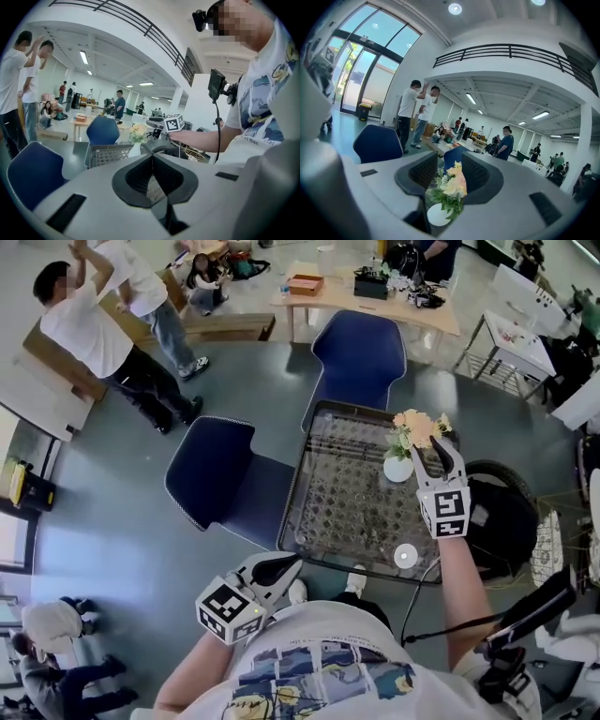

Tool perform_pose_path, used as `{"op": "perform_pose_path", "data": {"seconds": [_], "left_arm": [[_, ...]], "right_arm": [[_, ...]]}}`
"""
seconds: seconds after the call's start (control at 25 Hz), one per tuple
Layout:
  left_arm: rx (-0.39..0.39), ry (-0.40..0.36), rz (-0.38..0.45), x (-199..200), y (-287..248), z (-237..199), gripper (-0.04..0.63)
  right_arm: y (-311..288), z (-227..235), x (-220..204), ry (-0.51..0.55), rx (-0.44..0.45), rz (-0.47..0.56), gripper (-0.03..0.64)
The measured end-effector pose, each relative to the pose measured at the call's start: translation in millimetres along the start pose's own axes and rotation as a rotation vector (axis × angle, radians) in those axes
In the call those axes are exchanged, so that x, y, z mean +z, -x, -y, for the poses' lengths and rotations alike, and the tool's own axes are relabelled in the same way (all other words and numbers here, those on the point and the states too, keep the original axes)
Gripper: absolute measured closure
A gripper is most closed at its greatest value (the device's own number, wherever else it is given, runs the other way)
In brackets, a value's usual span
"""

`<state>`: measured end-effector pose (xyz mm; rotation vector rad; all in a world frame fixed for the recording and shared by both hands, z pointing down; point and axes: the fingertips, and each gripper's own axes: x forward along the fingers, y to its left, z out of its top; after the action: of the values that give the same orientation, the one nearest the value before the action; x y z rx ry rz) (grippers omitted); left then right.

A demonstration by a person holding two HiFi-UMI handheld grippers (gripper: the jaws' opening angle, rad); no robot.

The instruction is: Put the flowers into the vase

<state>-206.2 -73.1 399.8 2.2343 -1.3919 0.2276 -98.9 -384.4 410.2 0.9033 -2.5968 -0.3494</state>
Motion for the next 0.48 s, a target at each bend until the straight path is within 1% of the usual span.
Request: {"op": "perform_pose_path", "data": {"seconds": [0.2,0.36,0.48], "left_arm": [[-0.080,-0.058,0.025,6,1,6,0.586],[-0.142,-0.105,0.039,8,17,10,0.586],[-0.191,-0.114,0.028,-2,29,15,0.586]], "right_arm": [[43,-43,9,-0.003,0.016,-0.022,0.472],[68,-90,10,-0.073,0.039,-0.055,0.472],[88,-131,7,-0.129,0.075,-0.075,0.474]]}}
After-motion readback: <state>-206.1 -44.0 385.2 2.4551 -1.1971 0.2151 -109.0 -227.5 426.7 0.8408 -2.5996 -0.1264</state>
